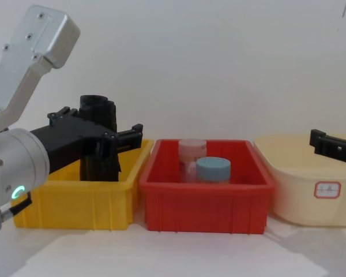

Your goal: Pick up the garbage bag with the one hand and transfer it to the other hand.

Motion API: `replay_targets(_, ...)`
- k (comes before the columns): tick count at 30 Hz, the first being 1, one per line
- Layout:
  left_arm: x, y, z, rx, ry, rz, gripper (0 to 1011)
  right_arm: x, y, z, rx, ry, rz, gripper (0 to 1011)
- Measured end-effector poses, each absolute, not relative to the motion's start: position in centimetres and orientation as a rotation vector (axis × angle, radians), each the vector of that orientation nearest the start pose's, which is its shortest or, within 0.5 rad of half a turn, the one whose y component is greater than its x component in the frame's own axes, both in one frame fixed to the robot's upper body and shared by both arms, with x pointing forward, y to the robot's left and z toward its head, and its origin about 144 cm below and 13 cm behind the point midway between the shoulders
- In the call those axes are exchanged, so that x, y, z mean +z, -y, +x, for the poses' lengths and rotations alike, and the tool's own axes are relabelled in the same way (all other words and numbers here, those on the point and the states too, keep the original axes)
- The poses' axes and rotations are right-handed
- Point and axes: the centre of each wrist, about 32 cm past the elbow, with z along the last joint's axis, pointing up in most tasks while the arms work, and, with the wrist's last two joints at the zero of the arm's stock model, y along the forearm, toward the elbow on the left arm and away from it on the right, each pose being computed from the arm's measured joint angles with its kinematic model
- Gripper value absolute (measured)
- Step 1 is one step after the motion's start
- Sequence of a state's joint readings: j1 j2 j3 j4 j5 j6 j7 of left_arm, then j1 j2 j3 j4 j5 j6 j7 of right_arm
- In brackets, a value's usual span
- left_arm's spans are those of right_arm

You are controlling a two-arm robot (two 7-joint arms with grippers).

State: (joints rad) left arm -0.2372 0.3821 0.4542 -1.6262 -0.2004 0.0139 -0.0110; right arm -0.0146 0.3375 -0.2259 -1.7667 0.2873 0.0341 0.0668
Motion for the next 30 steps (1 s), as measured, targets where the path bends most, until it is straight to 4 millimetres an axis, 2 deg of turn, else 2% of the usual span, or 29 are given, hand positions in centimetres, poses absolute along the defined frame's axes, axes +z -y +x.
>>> replay_targets(21, 120.44, -19.84, 49.2, 1.124, 0.268, 0.061, 1001, 118.87, 23.71, 44.33, -1.229, 0.075, 0.026, 1000)
replay_targets(30, 120.54, -19.73, 48.6, 1.16, 0.281, 0.04, 1001, 118.87, 23.71, 44.33, -1.229, 0.075, 0.026, 1000)
